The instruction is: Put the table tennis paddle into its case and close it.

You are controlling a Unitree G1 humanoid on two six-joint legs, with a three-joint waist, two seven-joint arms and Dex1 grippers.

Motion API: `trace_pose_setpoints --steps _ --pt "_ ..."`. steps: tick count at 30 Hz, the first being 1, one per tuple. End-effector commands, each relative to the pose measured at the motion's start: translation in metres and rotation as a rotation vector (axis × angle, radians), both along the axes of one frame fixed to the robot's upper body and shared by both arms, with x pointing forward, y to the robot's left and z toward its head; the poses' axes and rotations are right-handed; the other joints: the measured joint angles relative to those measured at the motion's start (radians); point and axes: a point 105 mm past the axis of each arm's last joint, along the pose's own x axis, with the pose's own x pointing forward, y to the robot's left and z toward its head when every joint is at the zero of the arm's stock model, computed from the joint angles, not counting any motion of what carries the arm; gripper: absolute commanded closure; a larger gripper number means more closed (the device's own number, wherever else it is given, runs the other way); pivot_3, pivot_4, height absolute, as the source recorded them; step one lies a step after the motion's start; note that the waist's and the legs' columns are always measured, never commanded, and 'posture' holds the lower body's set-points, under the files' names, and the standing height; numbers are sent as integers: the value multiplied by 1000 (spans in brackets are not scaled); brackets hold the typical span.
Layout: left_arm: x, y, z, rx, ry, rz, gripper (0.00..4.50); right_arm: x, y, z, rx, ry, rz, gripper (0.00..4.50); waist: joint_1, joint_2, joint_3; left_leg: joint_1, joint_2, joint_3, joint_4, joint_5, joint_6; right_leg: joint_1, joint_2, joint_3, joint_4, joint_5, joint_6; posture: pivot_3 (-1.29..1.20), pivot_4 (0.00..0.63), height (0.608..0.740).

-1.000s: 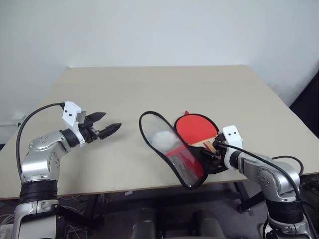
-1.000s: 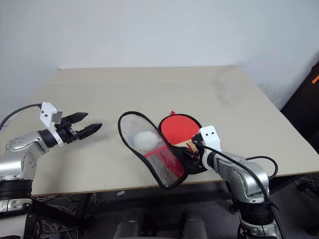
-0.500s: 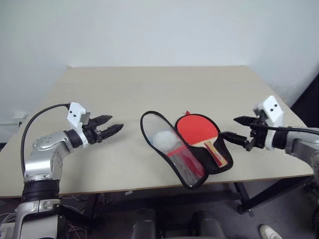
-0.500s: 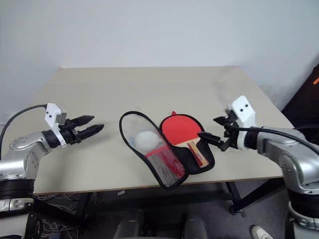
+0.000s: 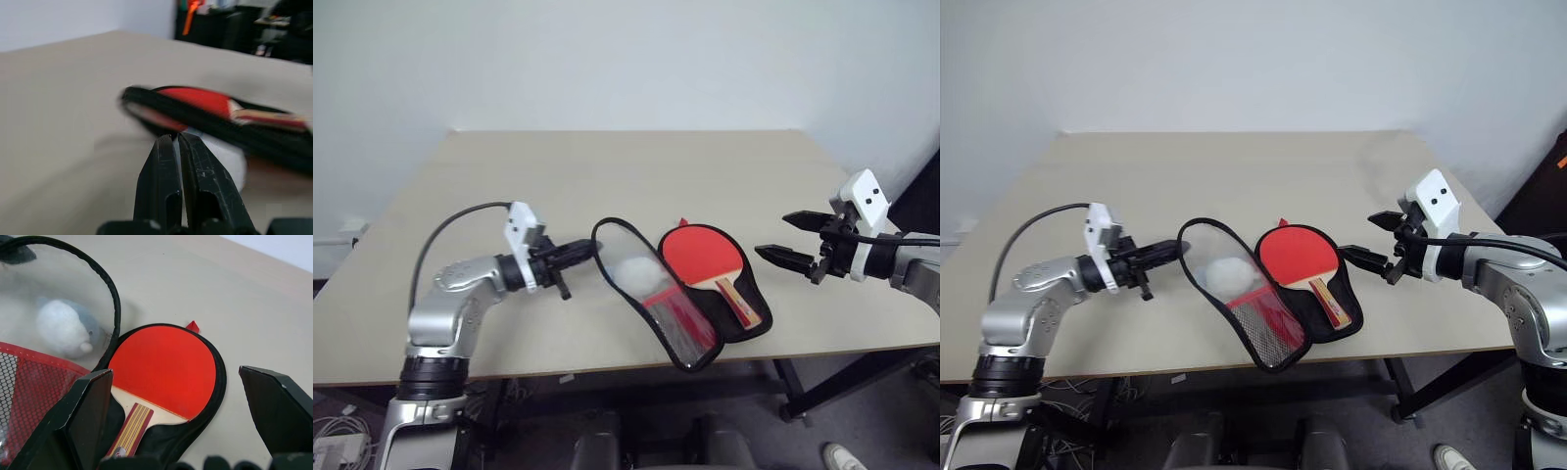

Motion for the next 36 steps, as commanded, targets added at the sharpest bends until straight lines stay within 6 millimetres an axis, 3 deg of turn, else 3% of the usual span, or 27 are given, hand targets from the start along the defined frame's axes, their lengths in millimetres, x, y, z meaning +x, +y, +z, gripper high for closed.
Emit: trace_pose_setpoints --steps 1,4,8,10,18,24,28,33,36 --pt "2 -36 27 -32 -97 -95 4419 4 -4 17 -7 -71 -26 0 6 0 0 0 0 0 1 0 0 0 0 0 0 0 0 0 0 654" --pt "7 -63 40 -76 -126 -141 4419 6 -6 18 -9 -74 -39 0 16 0 0 -1 0 0 2 -1 1 0 0 0 1 0 0 0 0 654" --pt "26 -115 49 -94 -145 -116 4419 8 -11 19 -9 -82 -61 0 32 1 0 -1 0 -1 6 -2 5 3 1 -2 1 0 1 0 0 654" --pt "31 -127 47 -87 -127 -92 4419 9 -13 20 -14 -89 -71 0 33 1 0 -1 0 -1 8 -4 8 4 1 -2 1 0 1 0 0 654" --pt "26 -135 22 -9 -64 -83 4419 12 -21 24 -16 -110 -118 0 19 2 1 -1 1 0 9 -5 11 4 2 0 2 0 2 0 0 654" --pt "2 -134 12 -8 36 -174 4419 2 -25 28 -57 -120 -60 0 22 2 1 -2 1 -1 10 -5 11 3 0 -1 1 0 2 0 0 654" --pt "-12 -138 -1 4 152 -218 3491 -2 -30 29 -89 -115 -16 0 22 2 1 -2 1 -1 10 -6 11 3 0 -1 1 0 2 0 0 654" --pt "-30 -143 -11 -15 313 -271 1706 1 -32 25 -109 -108 -17 0 20 2 1 -1 1 -2 10 -6 11 3 0 -1 1 0 2 0 0 654" --pt "-29 -143 -24 7 378 -219 627 0 -28 23 -101 -106 -7 0 20 3 1 -2 1 -2 10 -6 11 3 0 -1 1 0 2 0 0 654"
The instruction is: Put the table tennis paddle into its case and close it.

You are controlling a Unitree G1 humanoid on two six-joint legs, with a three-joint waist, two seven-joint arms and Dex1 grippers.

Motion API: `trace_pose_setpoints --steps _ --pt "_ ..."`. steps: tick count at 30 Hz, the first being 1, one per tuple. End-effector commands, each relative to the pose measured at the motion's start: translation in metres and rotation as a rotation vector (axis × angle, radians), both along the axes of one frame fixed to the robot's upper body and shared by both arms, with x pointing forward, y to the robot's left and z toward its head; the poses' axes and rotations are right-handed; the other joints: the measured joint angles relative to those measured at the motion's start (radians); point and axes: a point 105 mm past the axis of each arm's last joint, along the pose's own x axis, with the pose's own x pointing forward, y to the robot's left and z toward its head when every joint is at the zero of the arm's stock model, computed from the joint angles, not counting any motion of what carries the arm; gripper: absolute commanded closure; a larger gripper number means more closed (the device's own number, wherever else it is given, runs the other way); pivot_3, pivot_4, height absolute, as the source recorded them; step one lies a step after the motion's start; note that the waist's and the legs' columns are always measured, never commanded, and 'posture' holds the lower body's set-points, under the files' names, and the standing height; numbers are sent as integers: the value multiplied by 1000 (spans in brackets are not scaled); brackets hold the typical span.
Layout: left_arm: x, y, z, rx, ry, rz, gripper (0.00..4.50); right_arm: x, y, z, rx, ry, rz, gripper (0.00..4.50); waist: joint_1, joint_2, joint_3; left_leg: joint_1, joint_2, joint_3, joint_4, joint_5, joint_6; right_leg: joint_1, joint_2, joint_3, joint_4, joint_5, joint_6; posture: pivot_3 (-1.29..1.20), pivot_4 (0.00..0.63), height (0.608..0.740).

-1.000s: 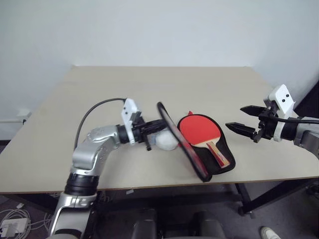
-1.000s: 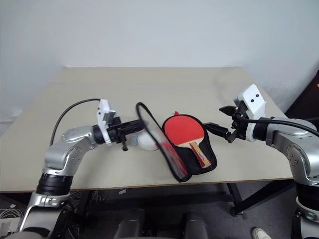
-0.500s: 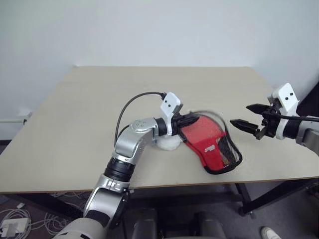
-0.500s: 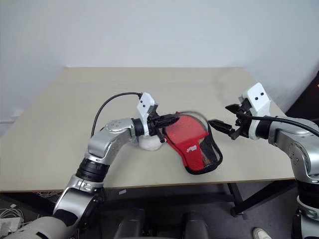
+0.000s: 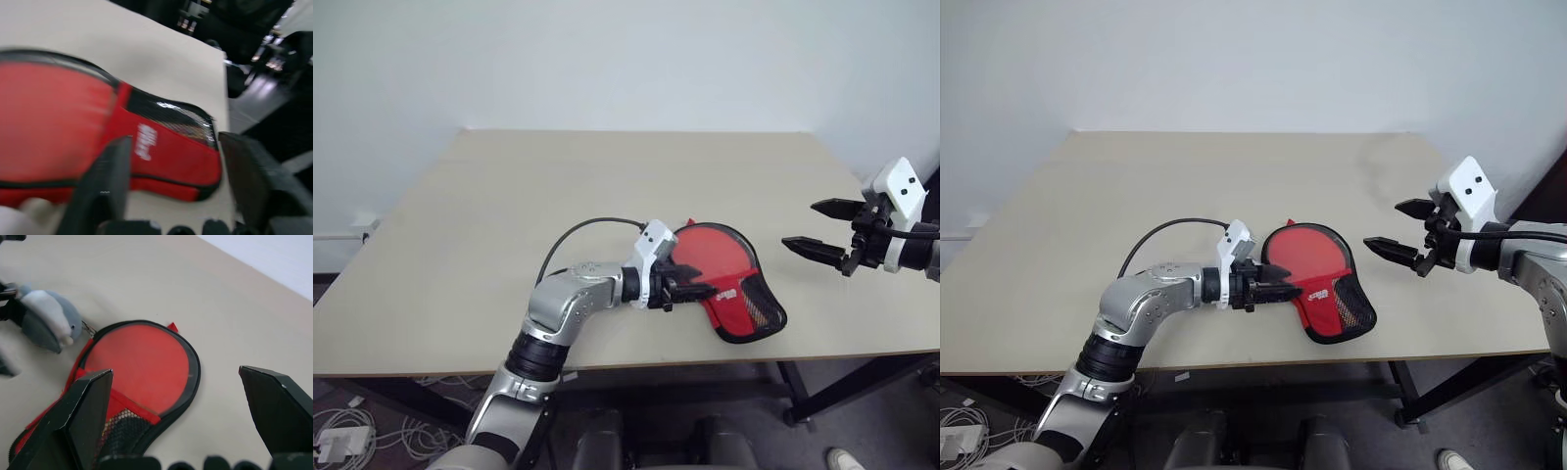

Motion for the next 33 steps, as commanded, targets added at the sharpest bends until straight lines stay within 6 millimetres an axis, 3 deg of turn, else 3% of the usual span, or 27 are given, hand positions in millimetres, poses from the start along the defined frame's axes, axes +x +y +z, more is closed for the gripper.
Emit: trace_pose_setpoints --steps 1,2,8,20,30,33 --pt "-2 -3 -5 14 47 30 246 -2 4 10 -12 -51 12 0 0 0 0 0 0 0 0 0 0 0 0 0 0 0 0 0 0 654" --pt "-3 -4 -9 20 77 37 27 -2 5 9 -8 -50 13 0 1 0 0 0 0 0 0 0 0 0 0 0 0 0 0 0 0 654" --pt "-16 -13 -21 18 226 34 27 -6 10 3 12 -39 5 0 1 0 0 0 0 -1 0 0 0 0 -1 0 0 0 0 0 0 654" --pt "-35 -28 -39 79 364 -11 27 -9 14 0 37 -30 -25 0 2 0 0 0 0 -1 0 0 0 0 -1 1 0 0 0 0 0 654" --pt "-31 -44 -45 54 449 12 27 -8 16 2 51 -39 -43 0 21 1 0 0 -2 -1 0 0 0 0 -4 1 0 0 0 0 0 654" --pt "-25 -55 -46 23 504 33 27 -7 18 2 55 -40 -42 0 33 1 0 0 -3 -1 1 -1 0 2 -16 -9 0 0 0 0 0 654"
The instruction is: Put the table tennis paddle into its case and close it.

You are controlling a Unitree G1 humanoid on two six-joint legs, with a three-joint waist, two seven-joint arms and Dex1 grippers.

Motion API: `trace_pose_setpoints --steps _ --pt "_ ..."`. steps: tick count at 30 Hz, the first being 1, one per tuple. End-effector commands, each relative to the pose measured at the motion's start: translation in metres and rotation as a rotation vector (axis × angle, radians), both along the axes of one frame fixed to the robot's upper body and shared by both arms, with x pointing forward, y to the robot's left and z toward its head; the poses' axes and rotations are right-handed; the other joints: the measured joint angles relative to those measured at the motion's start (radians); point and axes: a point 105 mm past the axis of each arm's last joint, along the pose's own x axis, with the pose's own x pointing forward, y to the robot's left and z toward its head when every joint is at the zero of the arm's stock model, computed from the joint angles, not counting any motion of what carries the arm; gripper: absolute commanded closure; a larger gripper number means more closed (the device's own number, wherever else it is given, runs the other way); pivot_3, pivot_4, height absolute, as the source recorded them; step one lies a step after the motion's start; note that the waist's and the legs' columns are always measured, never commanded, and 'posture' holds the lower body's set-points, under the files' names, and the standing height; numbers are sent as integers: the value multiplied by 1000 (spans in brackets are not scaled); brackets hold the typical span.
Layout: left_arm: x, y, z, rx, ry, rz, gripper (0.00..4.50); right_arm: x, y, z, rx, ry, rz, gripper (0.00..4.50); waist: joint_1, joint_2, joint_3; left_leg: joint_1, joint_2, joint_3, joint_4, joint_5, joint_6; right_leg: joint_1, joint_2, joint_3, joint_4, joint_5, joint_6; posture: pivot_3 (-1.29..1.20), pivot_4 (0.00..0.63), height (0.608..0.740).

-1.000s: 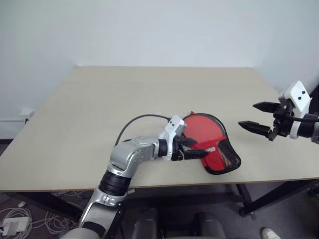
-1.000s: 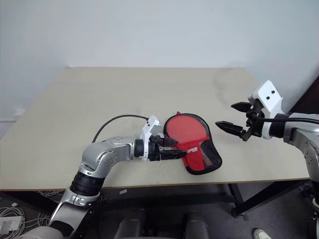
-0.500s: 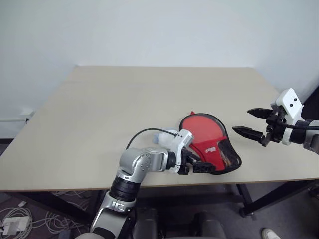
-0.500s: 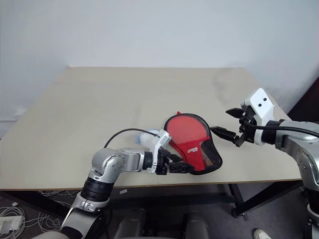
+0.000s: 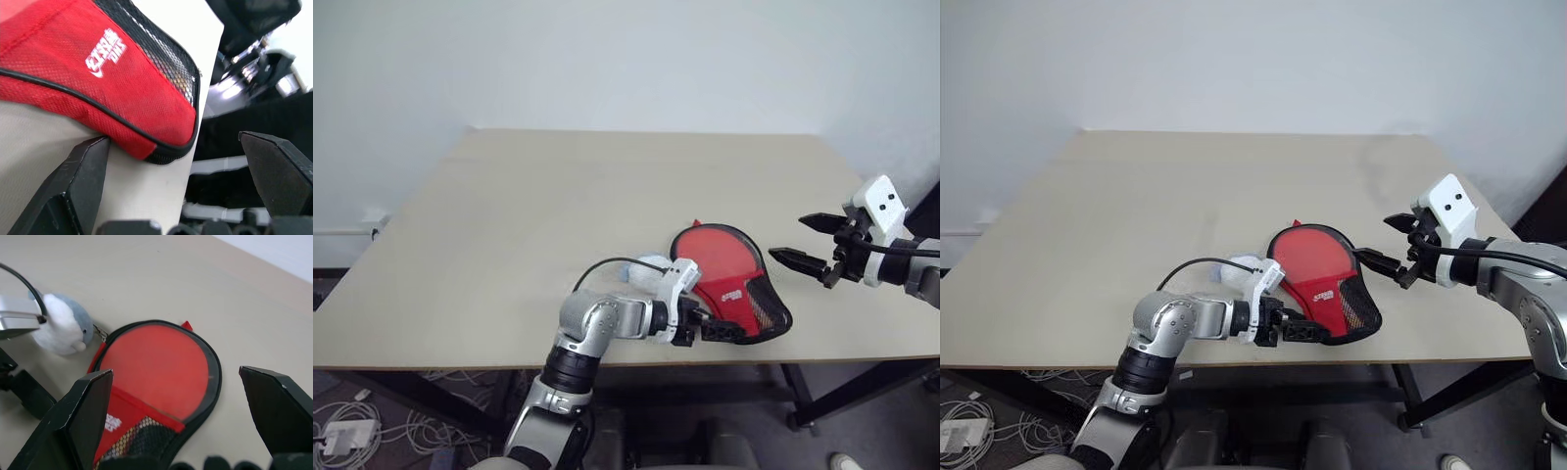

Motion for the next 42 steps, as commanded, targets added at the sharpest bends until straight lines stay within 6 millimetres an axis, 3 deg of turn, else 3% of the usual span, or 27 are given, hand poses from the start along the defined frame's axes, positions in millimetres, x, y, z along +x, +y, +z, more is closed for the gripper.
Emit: trace_pose_setpoints --steps 1,11,21,28,42 --pt "3 -16 -4 -9 86 15 27 0 3 16 12 -68 3 0 5 0 0 0 0 0 1 -1 1 1 -1 -2 0 0 0 0 0 654" --pt "17 -32 -9 13 193 88 27 2 6 17 15 -70 -1 0 2 0 -1 1 0 2 4 -4 6 4 -8 -7 -2 4 7 0 0 654" --pt "29 -4 5 67 207 110 27 5 6 17 18 -71 -15 0 -13 0 -1 2 1 1 2 -4 5 8 -18 -26 -4 5 8 0 0 654" --pt "24 6 9 106 245 91 27 7 8 15 22 -71 -22 0 -13 0 0 3 2 1 -4 -3 4 7 -16 -28 -9 5 8 0 0 654" --pt "5 -1 -6 117 309 53 27 6 9 11 34 -68 -39 0 -12 1 -1 4 1 1 -7 -3 4 9 -16 -28 -14 6 9 0 0 654"
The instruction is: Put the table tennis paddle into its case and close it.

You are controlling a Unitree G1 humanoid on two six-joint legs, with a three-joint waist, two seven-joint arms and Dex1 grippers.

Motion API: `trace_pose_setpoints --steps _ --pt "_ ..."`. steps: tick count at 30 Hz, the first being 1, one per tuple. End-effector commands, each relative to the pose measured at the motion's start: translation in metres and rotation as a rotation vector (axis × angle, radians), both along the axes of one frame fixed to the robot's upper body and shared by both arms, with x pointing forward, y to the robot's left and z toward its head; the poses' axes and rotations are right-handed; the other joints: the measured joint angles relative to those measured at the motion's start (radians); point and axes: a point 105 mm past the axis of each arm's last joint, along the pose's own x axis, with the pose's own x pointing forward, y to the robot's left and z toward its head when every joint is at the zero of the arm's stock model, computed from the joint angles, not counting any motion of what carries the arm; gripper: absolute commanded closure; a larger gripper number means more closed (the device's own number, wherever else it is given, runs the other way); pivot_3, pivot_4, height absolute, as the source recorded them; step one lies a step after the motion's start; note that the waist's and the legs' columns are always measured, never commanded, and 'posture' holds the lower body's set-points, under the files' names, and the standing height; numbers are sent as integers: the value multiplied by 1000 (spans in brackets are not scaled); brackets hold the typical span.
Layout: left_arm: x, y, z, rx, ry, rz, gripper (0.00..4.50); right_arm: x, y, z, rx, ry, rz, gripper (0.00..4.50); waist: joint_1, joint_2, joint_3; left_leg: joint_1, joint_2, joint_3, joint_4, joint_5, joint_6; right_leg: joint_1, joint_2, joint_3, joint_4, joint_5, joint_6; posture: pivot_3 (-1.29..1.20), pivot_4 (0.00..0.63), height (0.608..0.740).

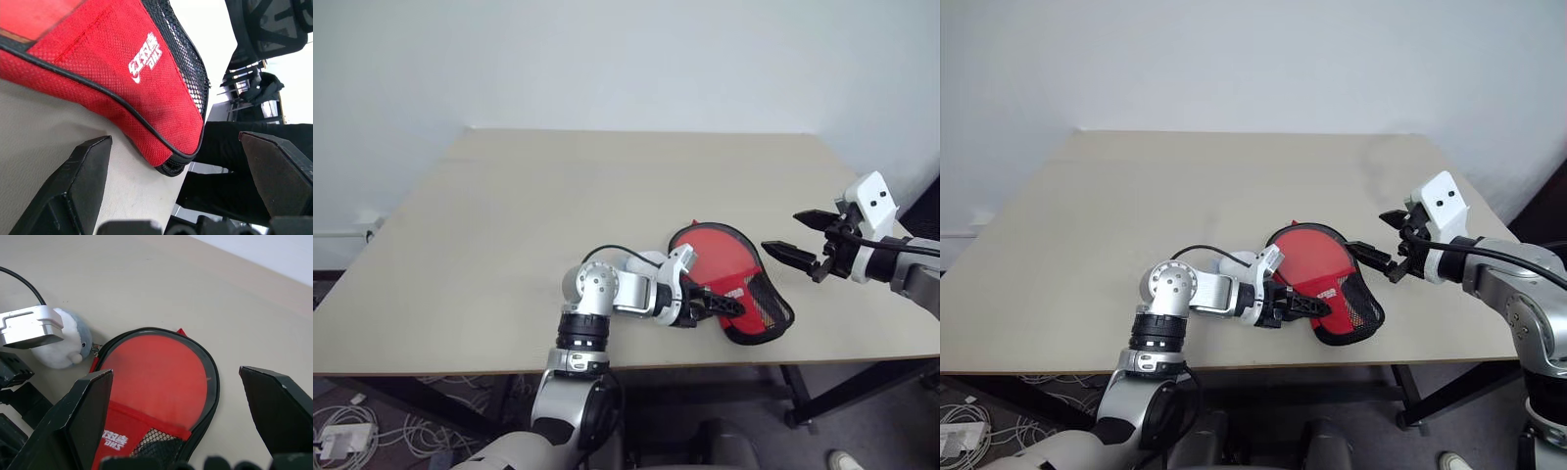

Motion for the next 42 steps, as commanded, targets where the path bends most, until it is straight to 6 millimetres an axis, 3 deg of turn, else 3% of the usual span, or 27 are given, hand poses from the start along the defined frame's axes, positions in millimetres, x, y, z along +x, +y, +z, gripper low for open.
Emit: trace_pose_setpoints --steps 1,19,25,42 --pt "-14 -9 -13 30 59 -40 27 -1 3 11 -7 -53 2 0 1 0 0 0 0 0 0 0 0 0 0 0 0 0 0 0 0 654" --pt "-16 -38 -12 -34 178 -16 27 -2 8 5 2 -43 -5 0 2 0 -1 3 0 0 -1 0 0 2 0 0 -1 0 1 0 0 654" --pt "-20 -48 0 -82 169 -66 27 -3 10 4 3 -43 -9 0 2 0 -1 4 0 0 -2 0 0 3 0 0 -2 1 1 0 0 654" --pt "-30 -38 10 -121 122 -202 27 -3 12 1 13 -37 -16 0 6 1 0 0 -3 0 -3 0 0 1 -3 -1 -5 2 4 0 0 654"
